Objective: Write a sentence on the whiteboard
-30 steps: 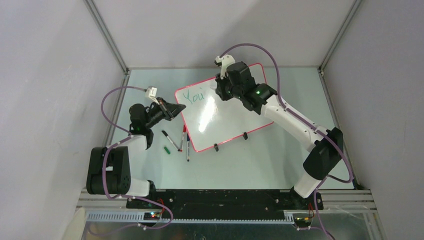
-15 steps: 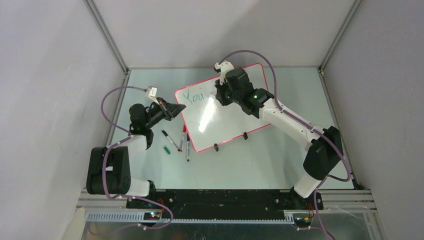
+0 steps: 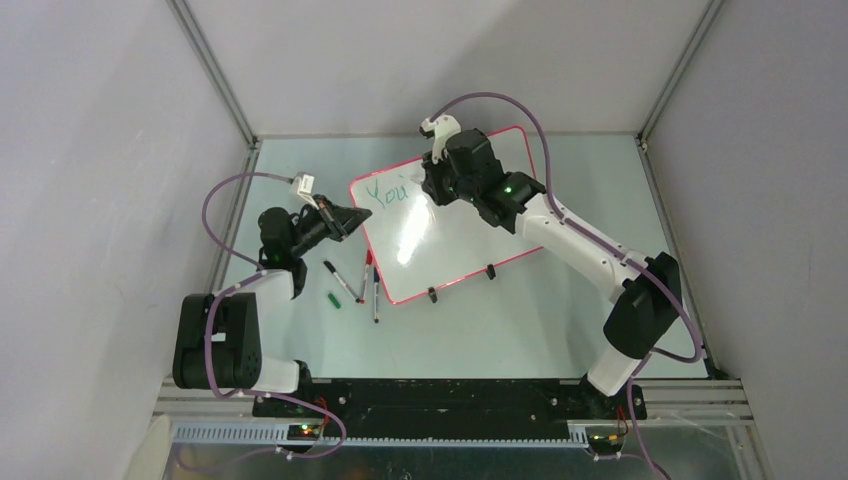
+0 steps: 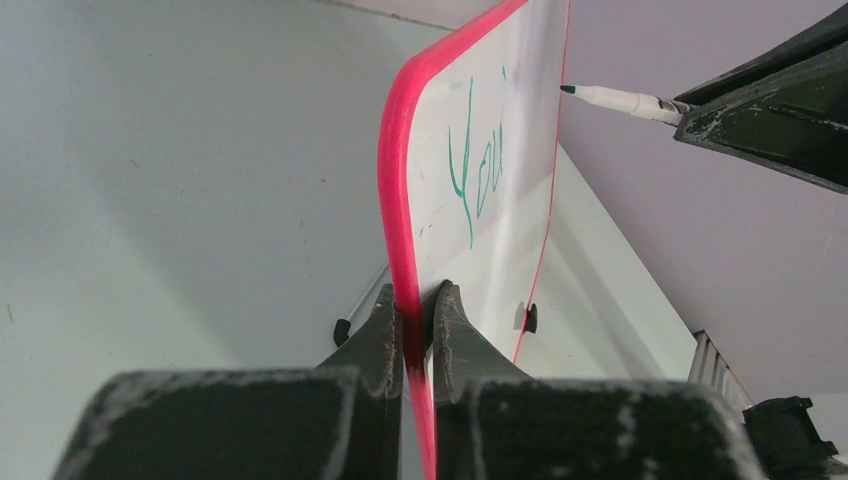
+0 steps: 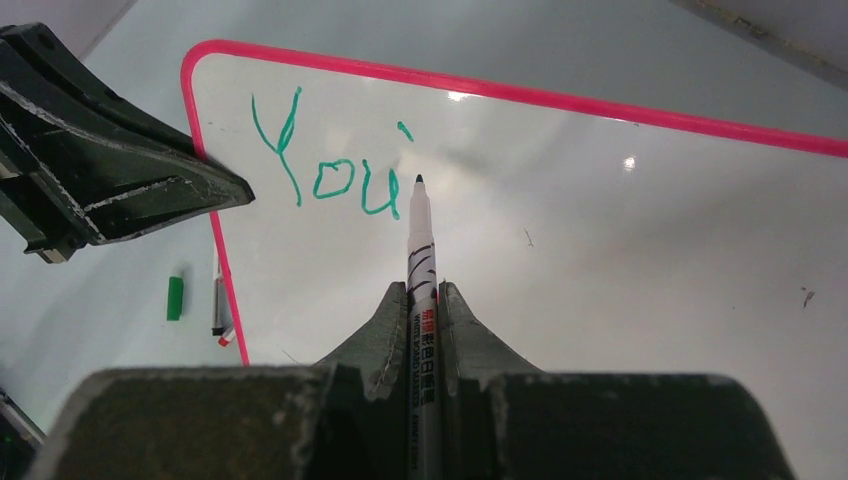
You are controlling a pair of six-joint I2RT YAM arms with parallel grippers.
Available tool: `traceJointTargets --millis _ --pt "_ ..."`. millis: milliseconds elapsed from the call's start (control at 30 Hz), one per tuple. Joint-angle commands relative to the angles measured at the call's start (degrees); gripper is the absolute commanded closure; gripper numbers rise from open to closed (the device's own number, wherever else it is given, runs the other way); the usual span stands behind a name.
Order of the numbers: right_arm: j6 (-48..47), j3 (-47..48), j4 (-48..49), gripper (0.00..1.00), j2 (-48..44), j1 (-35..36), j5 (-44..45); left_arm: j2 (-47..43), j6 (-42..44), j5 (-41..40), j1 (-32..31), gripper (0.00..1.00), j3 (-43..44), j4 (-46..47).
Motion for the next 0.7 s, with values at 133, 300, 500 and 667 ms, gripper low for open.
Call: traceJointTargets --millis 133,300,500,667 --pt "-0.6 4.0 0.0 1.00 2.0 0.0 1.0 2.4 10.9 -6.3 -0.8 1.00 -1.4 -7.9" --pt "-0.3 4.0 -0.3 1.00 2.6 -0.1 1.1 2.4 11.0 -6.3 -0.8 1.00 -1.4 -7.9" --pt "-0.2 4.2 -0.6 1.00 3.7 -0.3 1.3 2.3 10.9 -6.2 -0.8 1.00 -1.4 -7.9" --pt "0.3 3.7 -1.1 1.00 3.9 -0.6 1.8 2.3 10.9 -6.3 -0.8 1.00 -1.4 -7.8"
